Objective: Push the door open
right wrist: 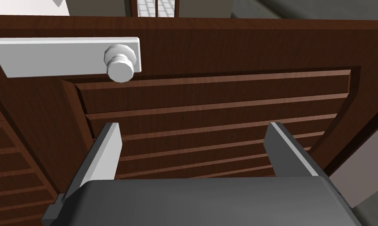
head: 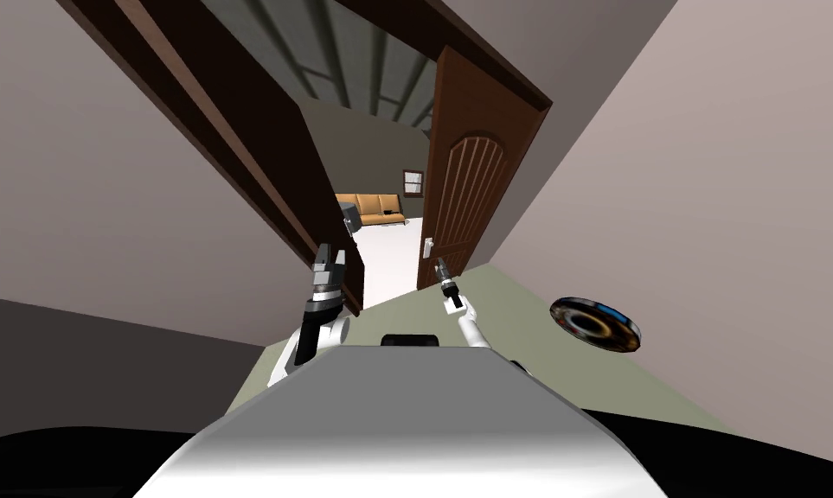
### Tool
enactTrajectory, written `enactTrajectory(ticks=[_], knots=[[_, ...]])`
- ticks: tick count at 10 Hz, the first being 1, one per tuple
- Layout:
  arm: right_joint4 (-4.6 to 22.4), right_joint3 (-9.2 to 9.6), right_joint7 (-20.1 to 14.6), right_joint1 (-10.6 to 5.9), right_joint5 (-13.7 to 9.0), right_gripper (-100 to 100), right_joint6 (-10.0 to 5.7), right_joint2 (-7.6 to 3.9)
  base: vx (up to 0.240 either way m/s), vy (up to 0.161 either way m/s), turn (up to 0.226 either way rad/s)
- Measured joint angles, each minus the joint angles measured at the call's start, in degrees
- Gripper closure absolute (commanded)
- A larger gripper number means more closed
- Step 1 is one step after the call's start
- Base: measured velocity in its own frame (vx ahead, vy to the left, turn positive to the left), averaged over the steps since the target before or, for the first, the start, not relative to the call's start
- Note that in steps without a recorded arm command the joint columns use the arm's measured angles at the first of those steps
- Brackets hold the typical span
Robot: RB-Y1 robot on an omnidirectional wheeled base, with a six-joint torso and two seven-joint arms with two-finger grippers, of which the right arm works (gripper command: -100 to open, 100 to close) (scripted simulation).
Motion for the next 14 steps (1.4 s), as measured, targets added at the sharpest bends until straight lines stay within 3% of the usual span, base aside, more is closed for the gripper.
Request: enactTrajectory(ticks=[8,14], knots=[[12.1,1.02,-3.1,-7.80,1.9,-100,-0.43,-0.16,0.081,-0.085,0.033],[19.4,1.74,-5.3,-12.43,3.1,-100,-0.78,-0.37,0.066,-0.072,0.024]])
